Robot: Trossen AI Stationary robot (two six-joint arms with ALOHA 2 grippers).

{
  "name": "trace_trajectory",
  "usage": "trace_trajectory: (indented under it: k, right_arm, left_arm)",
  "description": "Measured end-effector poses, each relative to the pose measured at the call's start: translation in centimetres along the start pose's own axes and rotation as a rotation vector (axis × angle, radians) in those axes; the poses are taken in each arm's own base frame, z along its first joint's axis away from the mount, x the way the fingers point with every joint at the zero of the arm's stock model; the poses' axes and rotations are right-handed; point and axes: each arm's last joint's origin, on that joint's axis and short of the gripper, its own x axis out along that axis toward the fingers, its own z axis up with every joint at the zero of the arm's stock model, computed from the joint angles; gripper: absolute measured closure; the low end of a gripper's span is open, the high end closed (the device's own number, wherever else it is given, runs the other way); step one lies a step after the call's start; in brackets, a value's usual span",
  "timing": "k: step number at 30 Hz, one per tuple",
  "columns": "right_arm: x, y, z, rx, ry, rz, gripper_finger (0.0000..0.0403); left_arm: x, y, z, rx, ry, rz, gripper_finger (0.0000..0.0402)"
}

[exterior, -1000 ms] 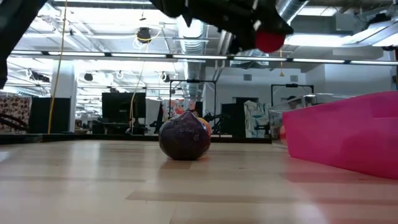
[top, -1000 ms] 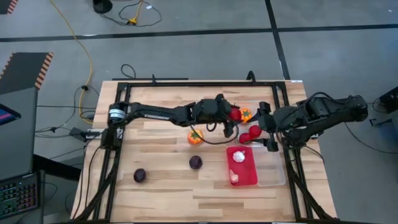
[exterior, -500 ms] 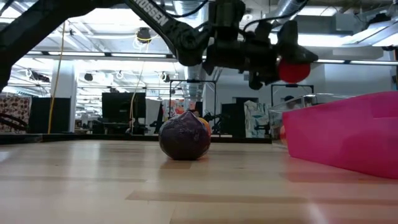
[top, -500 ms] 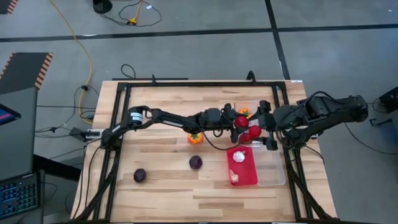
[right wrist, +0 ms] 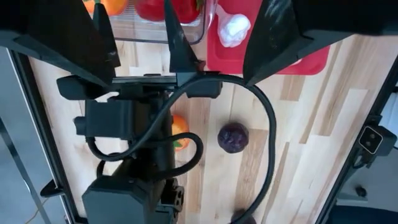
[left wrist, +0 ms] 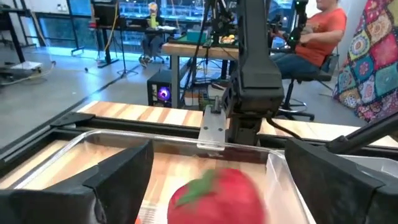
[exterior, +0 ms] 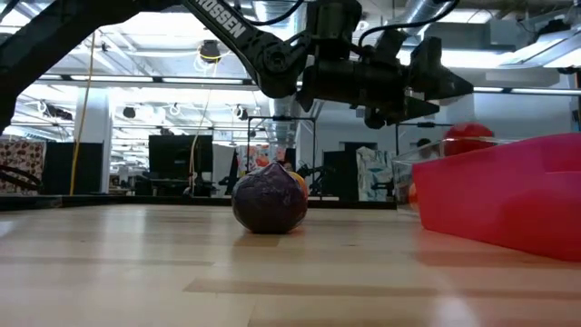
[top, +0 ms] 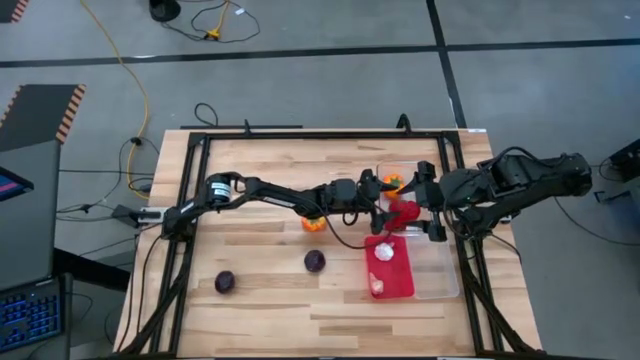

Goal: Sort produce into baskets
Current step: Put the yellow tomato into the top transparent bin

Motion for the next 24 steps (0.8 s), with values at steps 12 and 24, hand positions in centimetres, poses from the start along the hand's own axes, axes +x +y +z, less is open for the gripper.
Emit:
trace_trajectory:
  k: [12,24]
  right_arm:
    - [0.0,0.0,0.0,0.000,0.000,0.001,0.0017]
    - [1.1,0.1,0.3,-0.001,0.028,-0.002,0.0017]
  left_arm:
    - [-2.7,1.7,6.7,0.097,0.091,-0.025,0.0051]
    - [-13.1,2.5,16.5,0.252,0.203,0.140,0.0051]
